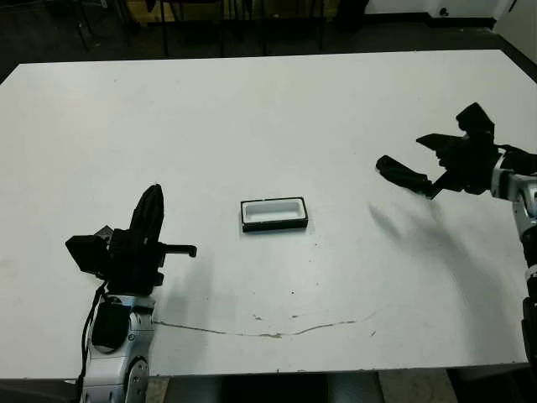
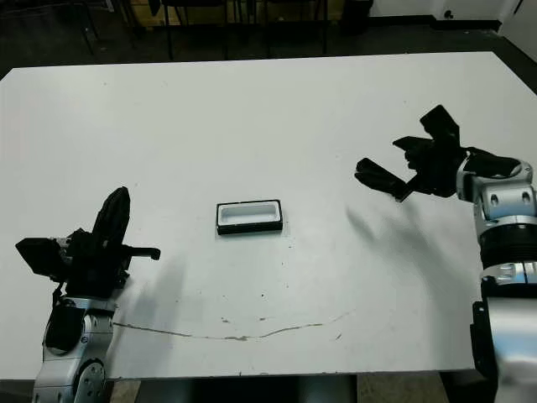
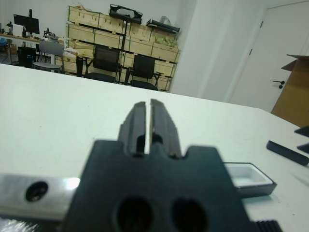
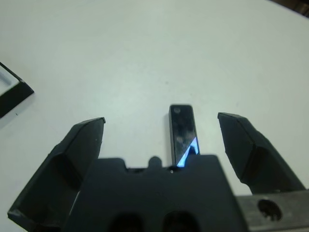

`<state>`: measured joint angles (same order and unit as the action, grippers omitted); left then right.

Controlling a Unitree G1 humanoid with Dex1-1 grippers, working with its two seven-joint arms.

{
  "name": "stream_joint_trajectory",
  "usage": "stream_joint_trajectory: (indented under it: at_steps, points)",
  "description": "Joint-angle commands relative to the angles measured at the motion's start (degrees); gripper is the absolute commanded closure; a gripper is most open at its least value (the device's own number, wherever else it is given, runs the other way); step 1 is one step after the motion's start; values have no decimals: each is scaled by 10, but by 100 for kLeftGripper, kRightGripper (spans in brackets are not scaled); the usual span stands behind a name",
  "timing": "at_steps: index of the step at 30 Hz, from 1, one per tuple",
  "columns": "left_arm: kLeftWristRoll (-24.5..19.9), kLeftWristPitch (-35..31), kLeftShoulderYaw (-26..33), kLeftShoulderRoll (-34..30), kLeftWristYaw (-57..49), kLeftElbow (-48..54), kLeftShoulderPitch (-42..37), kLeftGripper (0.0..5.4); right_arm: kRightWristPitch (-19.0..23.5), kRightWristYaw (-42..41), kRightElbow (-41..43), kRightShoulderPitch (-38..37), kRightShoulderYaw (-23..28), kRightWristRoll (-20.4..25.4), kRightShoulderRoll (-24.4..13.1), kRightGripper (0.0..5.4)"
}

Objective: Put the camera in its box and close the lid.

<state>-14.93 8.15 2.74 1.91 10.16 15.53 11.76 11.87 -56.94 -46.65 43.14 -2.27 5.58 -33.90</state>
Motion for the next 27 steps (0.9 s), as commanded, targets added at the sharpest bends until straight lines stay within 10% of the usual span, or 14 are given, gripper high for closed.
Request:
stream_joint_trajectory:
  at_steps: [1,27]
  points:
    - [2,-6,4,-7,-2,-6,9,540,21,-2,-29,-7,7,2,6,1]
    - [-17,-7,9,-12,11,-8,10,540,-1,37,-33,-41,-5,-38,11,1]
